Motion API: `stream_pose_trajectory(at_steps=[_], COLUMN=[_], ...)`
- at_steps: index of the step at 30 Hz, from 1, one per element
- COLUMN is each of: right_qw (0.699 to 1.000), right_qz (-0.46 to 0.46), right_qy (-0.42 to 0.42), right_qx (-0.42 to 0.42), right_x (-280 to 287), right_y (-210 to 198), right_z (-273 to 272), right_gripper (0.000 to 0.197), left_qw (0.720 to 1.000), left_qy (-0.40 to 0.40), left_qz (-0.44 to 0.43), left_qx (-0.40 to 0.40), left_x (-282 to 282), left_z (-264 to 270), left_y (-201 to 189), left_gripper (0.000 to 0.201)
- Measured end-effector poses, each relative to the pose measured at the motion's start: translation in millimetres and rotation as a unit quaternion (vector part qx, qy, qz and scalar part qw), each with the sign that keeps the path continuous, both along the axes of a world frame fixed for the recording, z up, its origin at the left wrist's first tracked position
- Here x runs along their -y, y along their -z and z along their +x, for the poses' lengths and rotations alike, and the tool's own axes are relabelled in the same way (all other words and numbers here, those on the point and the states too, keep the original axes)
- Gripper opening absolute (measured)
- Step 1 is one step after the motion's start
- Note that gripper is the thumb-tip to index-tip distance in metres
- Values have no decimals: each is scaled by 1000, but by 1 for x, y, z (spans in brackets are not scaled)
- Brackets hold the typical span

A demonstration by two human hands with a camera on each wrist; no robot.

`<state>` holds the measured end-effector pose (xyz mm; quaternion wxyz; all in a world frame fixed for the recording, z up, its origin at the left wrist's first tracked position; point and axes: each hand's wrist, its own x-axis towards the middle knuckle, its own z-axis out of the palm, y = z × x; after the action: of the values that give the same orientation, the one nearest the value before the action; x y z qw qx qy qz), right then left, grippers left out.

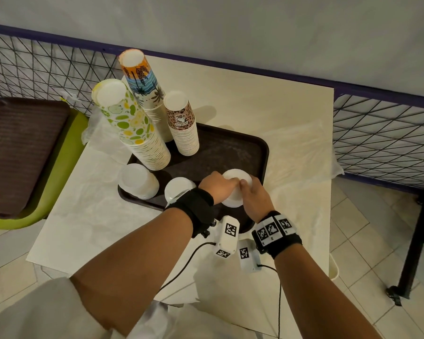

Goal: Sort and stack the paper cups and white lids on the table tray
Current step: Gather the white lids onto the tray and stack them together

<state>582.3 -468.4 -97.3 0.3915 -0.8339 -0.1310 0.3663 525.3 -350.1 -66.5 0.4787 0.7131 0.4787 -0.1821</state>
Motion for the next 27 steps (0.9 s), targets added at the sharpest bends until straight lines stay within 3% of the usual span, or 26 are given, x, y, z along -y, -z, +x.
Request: stream_pose_trajectory(at_steps=[5, 12, 19, 27], right_qw=[1000, 999, 999, 996], right_qz=[2, -28, -36, -62], right_qy=[14, -13, -19, -34], right_qx=[-13, 21, 27, 56], right_x=[4, 4, 0, -2], right_y=[3, 3, 0, -2], right_z=[-5, -19, -26, -36], right_gripper=[51, 52, 47, 47], left_qw=[999, 998, 993, 992], left_qy=[-29, -6, -79, -64], left_qz=[-12, 61, 45, 68], left_qx=[15, 30, 73, 85], left_x=[15, 24, 31, 30], left_z=[-10, -33, -46, -58], left_y=[11, 22, 28, 30], left_gripper=[64, 63, 68, 55])
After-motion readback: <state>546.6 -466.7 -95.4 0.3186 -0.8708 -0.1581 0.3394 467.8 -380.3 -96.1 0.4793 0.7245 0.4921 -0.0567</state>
